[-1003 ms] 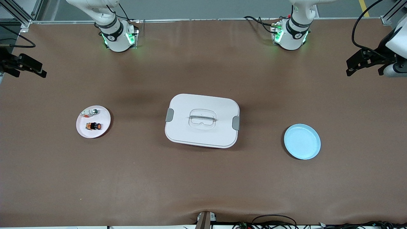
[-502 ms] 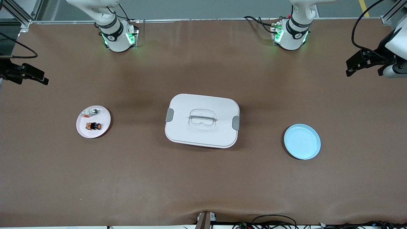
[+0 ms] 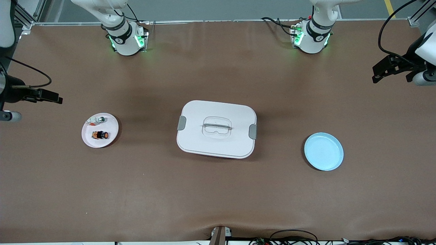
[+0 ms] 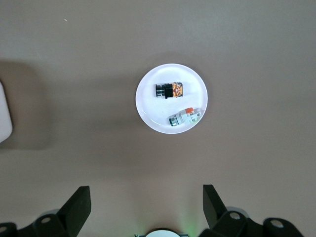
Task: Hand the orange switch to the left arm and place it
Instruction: 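Move the right gripper down over the orange switch on the white plate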
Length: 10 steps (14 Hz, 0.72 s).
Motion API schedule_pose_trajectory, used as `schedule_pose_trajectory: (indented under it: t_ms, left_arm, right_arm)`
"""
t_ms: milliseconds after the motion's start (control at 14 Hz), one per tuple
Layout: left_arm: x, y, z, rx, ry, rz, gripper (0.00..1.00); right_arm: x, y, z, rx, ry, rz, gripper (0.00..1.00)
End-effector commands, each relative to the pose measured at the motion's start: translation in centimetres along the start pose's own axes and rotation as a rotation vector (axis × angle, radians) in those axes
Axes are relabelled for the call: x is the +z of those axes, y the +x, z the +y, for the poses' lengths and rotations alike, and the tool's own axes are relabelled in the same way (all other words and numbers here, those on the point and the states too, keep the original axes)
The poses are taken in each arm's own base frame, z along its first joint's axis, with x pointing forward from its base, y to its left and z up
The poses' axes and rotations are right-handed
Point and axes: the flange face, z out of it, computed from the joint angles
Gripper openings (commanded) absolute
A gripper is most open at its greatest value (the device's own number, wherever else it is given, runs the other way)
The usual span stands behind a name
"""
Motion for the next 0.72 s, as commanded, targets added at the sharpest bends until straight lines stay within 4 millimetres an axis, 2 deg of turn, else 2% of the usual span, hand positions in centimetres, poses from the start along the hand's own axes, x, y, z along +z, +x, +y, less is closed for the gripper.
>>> schedule_pose_trajectory:
  t_ms: [0, 215, 645]
  left_arm:
    - [-0.4, -0.1, 0.0, 0.003, 0.001, -0.003, 1.00]
    - [0.0, 0.2, 0.0, 0.008, 0.001, -0.006, 1.00]
    - [-0.3, 0.1, -0.1, 0.007, 0.005, 0.000, 1.00]
  right_arm:
    - [0.1, 0.7, 0.6, -0.005, 0.001, -0.002, 1.00]
    - [4.6, 2.6, 2.0, 0.023, 0.024, 0.000, 1.00]
    - [13.0, 4.0, 1.6, 0.012, 0.001, 0.086, 1.00]
